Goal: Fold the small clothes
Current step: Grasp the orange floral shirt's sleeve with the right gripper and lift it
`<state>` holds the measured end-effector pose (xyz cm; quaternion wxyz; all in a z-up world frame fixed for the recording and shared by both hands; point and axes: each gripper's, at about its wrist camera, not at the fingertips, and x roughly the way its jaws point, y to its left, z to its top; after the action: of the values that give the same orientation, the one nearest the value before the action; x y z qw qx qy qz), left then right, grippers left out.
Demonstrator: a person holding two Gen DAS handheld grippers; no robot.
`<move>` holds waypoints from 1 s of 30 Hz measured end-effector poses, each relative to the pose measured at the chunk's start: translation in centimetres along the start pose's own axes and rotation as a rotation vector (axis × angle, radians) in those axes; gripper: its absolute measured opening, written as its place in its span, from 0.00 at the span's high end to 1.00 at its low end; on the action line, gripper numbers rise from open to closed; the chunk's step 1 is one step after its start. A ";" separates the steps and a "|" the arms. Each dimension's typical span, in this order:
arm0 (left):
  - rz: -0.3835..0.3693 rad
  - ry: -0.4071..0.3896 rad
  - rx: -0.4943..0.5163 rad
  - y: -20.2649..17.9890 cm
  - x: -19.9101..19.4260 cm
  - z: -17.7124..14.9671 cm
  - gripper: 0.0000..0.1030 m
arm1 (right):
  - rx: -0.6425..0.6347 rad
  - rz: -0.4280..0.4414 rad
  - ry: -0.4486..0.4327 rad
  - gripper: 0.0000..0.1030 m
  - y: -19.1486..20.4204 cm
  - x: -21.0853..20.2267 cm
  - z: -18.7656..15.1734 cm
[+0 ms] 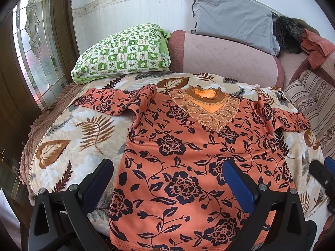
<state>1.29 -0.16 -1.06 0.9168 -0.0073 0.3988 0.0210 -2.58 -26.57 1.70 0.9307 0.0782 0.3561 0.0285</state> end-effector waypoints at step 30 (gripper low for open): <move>-0.090 0.177 0.099 -1.1 17.4 -4.7 0.00 | 0.968 -0.090 0.087 0.95 -44.2 27.5 9.1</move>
<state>9.74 -0.82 -16.98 0.8772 0.0183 0.4780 -0.0405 23.84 -68.26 -17.05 0.7721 0.4854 0.3700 -0.1772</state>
